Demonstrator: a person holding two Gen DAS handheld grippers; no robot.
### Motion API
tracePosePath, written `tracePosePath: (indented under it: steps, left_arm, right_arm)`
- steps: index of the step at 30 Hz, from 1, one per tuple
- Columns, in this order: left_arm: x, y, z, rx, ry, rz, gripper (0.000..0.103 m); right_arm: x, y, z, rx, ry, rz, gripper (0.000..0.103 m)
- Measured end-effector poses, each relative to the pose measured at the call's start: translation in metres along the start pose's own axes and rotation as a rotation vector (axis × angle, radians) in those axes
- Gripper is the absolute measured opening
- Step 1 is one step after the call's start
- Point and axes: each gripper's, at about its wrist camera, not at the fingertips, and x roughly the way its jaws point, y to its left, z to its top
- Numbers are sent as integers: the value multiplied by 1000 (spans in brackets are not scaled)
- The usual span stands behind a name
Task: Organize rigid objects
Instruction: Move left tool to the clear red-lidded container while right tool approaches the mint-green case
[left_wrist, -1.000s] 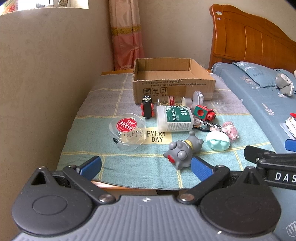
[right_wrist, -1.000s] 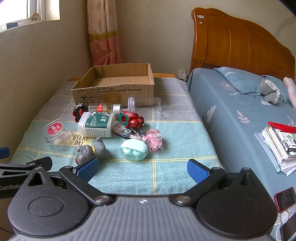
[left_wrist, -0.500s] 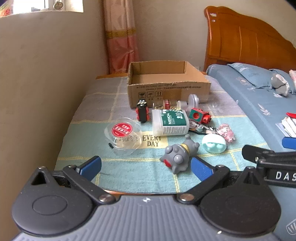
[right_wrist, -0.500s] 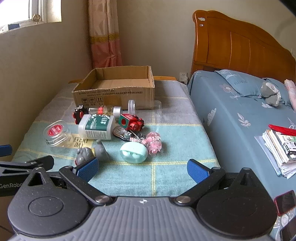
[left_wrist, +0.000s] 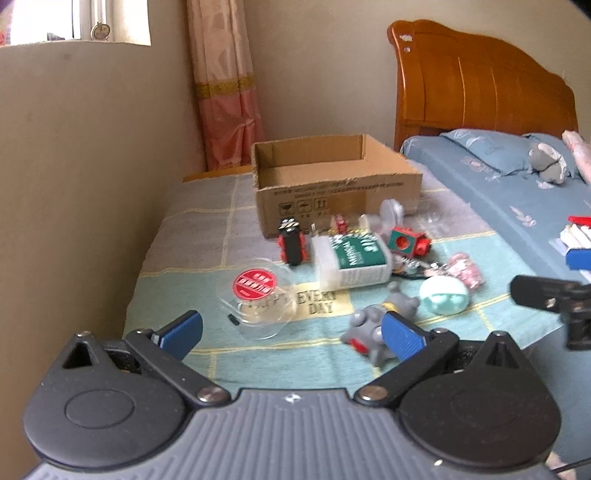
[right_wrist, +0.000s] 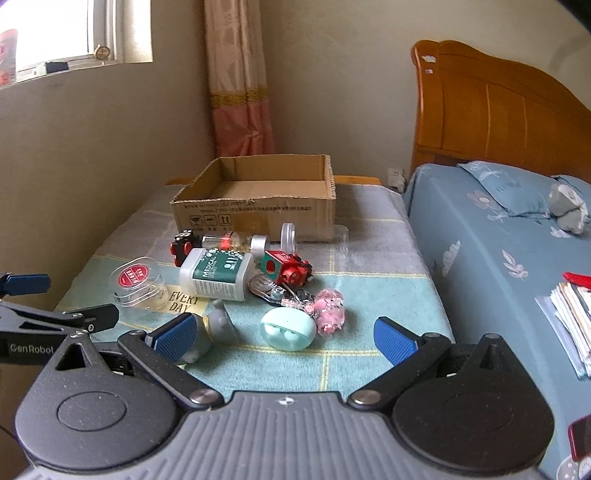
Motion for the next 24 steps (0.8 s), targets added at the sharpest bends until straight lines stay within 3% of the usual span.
tracePosePath:
  steps: [5, 12, 24]
  left_arm:
    - [20, 9, -5, 13, 34, -8, 102]
    - [52, 20, -10, 11, 101, -9, 102]
    - [105, 34, -16, -5, 199, -42, 102]
  right_arm:
    - [15, -8, -7, -41, 23, 28, 103]
    - [55, -24, -22, -38, 119, 43, 103]
    - [117, -35, -31, -25, 245, 14, 103]
